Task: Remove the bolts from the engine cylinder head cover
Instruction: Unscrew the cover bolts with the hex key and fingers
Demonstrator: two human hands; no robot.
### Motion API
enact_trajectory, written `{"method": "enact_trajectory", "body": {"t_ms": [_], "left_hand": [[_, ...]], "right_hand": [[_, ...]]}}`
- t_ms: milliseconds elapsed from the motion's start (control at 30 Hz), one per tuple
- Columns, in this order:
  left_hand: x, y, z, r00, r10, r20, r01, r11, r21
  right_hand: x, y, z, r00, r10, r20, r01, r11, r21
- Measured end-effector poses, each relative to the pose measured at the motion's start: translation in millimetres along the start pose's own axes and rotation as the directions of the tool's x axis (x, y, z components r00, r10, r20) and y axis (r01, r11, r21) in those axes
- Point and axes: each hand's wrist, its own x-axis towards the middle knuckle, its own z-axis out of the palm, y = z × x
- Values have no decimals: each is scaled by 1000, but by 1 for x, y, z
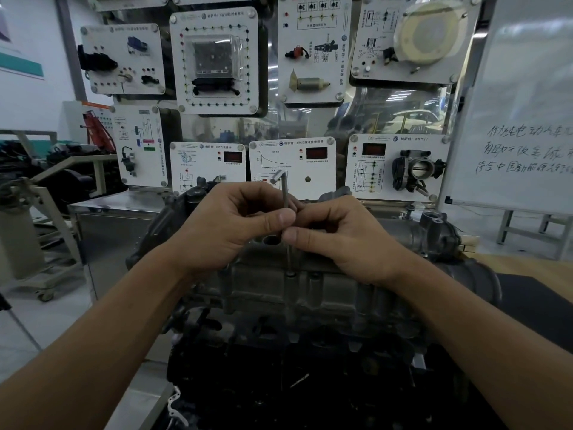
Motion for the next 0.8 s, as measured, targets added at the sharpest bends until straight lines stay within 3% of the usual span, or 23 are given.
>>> {"method": "enact_trajectory", "body": {"t_ms": [433,667,800], "left_hand": [[2,2,3,999,-15,-36,15,1000,-3],[-2,2,-2,998,0,67,1,1000,-15],[-2,5,-2,995,11,95,-20,996,92]], "right_hand": [[0,0,1,998,48,-41,-48,999,8],[0,-2,2,999,34,-22,-36,997,-66],[0,-2,2,998,54,-16,-55,998,-44]]}}
